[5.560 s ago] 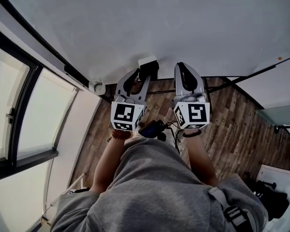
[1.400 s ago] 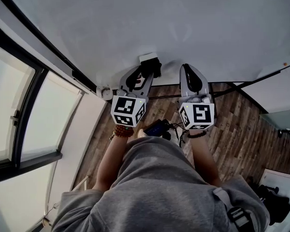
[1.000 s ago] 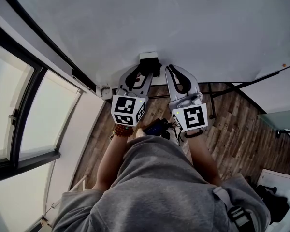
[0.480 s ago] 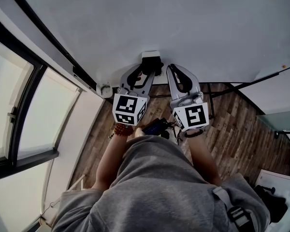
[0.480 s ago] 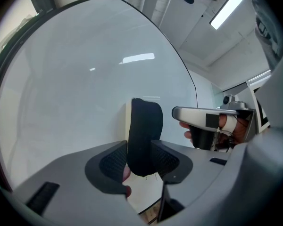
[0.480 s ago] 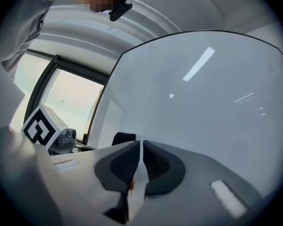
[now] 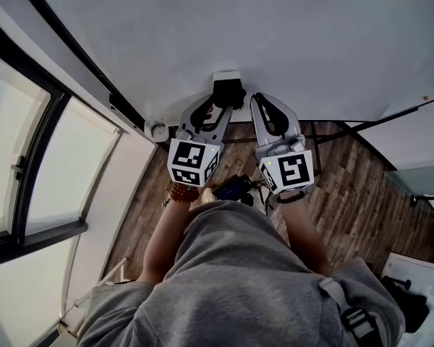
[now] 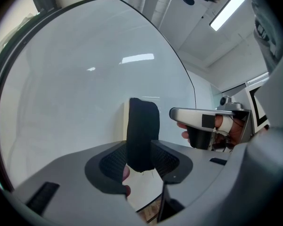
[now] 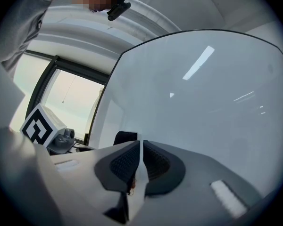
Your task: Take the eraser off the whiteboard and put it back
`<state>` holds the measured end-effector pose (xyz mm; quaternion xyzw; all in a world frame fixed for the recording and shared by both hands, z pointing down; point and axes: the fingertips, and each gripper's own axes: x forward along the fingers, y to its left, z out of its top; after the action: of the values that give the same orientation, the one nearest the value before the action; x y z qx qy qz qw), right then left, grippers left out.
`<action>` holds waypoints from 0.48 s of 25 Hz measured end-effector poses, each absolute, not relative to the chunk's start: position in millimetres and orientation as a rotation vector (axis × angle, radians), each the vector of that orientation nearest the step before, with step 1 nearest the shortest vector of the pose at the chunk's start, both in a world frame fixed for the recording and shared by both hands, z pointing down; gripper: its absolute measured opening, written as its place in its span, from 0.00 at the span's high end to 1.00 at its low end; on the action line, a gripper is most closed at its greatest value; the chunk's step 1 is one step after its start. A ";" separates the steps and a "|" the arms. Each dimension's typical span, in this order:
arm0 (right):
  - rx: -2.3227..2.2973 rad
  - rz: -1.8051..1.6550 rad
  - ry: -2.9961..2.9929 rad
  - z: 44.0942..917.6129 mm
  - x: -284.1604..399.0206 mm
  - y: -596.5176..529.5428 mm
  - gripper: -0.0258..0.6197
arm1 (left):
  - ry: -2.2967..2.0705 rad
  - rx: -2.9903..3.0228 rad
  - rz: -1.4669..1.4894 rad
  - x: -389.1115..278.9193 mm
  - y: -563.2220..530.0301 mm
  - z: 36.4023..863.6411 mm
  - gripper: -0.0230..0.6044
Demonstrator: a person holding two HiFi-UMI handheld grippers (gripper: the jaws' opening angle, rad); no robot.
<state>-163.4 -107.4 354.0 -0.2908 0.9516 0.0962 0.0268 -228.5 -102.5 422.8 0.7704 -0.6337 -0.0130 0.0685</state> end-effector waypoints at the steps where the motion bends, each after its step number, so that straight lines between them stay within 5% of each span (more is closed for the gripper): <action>1: -0.898 0.291 2.936 353.9 -162.9 -106.8 0.91 | -1.911 2.318 -0.039 -228.5 -101.5 422.6 0.71; 12: -0.875 0.291 2.958 357.2 -163.1 -97.0 0.91 | -1.926 2.297 -0.040 -227.4 -87.5 427.2 0.71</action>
<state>-163.1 -97.0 357.2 -0.2824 0.9545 0.0938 0.0218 -227.4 -87.5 427.2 0.7641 -0.6409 -0.0132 0.0719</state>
